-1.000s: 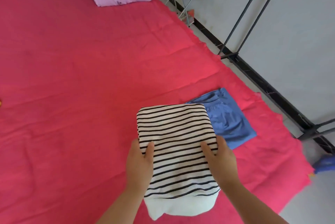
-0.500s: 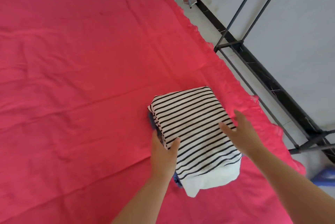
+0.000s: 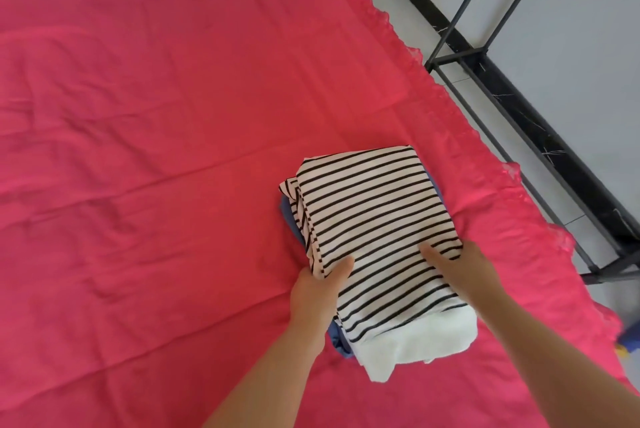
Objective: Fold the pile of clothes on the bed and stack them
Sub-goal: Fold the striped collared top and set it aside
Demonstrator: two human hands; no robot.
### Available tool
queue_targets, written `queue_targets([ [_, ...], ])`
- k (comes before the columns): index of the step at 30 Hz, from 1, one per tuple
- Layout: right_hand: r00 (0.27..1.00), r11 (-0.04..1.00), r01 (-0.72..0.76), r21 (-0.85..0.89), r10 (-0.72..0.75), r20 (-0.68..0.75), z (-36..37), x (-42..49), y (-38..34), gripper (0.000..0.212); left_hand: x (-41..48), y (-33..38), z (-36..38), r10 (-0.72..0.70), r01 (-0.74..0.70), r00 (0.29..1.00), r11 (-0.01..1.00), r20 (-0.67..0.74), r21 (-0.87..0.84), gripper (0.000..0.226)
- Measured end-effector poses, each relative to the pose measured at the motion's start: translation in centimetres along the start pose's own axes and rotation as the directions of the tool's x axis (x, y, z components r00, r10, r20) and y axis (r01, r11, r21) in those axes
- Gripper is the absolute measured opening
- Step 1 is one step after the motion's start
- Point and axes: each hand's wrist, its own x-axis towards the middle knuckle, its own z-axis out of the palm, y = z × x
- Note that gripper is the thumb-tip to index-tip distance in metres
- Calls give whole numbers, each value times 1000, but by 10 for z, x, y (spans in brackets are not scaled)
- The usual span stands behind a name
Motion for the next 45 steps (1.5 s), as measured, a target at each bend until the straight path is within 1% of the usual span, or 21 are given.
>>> queue_targets([
  [2, 999, 999, 15, 31, -17, 50, -1, -2, -1, 49, -1, -4, -1, 27, -27, 999, 999, 18, -43, 46],
  [7, 994, 998, 49, 27, -52, 93, -8, -18, -4, 39, -21, -1, -9, 153, -149, 983, 988, -103, 40, 29],
  [11, 986, 997, 29, -71, -17, 166, -15, -44, 7, 36, -57, -19, -17, 108, -99, 987, 991, -115, 85, 31],
  [13, 977, 987, 36, -159, -1, 214, -12, -58, 19, 44, -69, -35, -21, 78, -54, 990, 980, -118, 191, 37],
  [15, 975, 968, 114, -224, -66, 210, -5, -65, 34, 64, -71, -41, -27, 108, -77, 988, 967, -114, 242, 47],
  [17, 986, 957, 168, -237, -158, 60, -2, -66, 39, 74, -67, -33, -32, 312, -241, 939, 896, -143, 374, 67],
  [18, 973, 949, 204, -239, -224, -56, -1, -66, 37, 73, -66, -25, -34, 459, -342, 875, 812, -155, 473, 75],
  [19, 932, 924, 285, -254, -329, -150, 1, -67, 33, 69, -64, -14, -34, 625, -458, 770, 680, -126, 573, 76],
  [20, 867, 873, 390, -292, -455, -203, 5, -69, 27, 65, -61, -5, -32, 775, -566, 631, 478, -20, 672, 71],
  [21, 800, 811, 477, -339, -560, -214, 12, -72, 21, 61, -54, 0, -28, 853, -625, 500, 233, 152, 745, 65],
  [22, 758, 747, 526, -406, -628, -173, 22, -73, 20, 58, -46, 3, -23, 833, -627, 439, 16, 336, 779, 60],
  [23, 739, 685, 539, -491, -664, -116, 33, -75, 22, 55, -35, 5, -21, 748, -595, 461, -138, 477, 792, 59],
  [24, 738, 632, 534, -561, -673, -57, 43, -76, 26, 54, -24, 6, -22, 630, -558, 531, -243, 567, 793, 60],
  [26, 746, 555, 518, -651, -666, 26, 64, -76, 42, 53, 3, 2, -29, 436, -525, 645, -345, 628, 778, 63],
  [28, 761, 529, 493, -690, -647, 48, 76, -72, 61, 55, 23, -1, -33, 289, -514, 740, -338, 607, 788, 66],
  [33, 812, 518, 460, -721, -574, 106, 78, -69, 60, 57, 25, 3, -30, 233, -512, 767, -339, 598, 789, 68],
  [36, 864, 553, 420, -719, -487, 130, 68, -78, 49, 60, 4, 17, -35, 329, -540, 711, -310, 621, 782, 69],
  [38, 868, 574, 426, -700, -479, 135, 63, -95, 37, 65, -15, 22, -46, 412, -558, 673, -262, 614, 788, 66],
  [40, 873, 597, 448, -665, -454, 180, 62, -111, 23, 60, -35, 25, -66, 473, -544, 677, -195, 564, 816, 63],
  [42, 830, 570, 505, -649, -527, 183, 65, -131, 5, 49, -52, 27, -92, 509, -507, 700, -138, 500, 851, 60],
  [45, 729, 481, 585, -653, -664, 164, 77, -160, -30, 43, -76, 32, -138, 541, -433, 736, -87, 407, 897, 57],
])
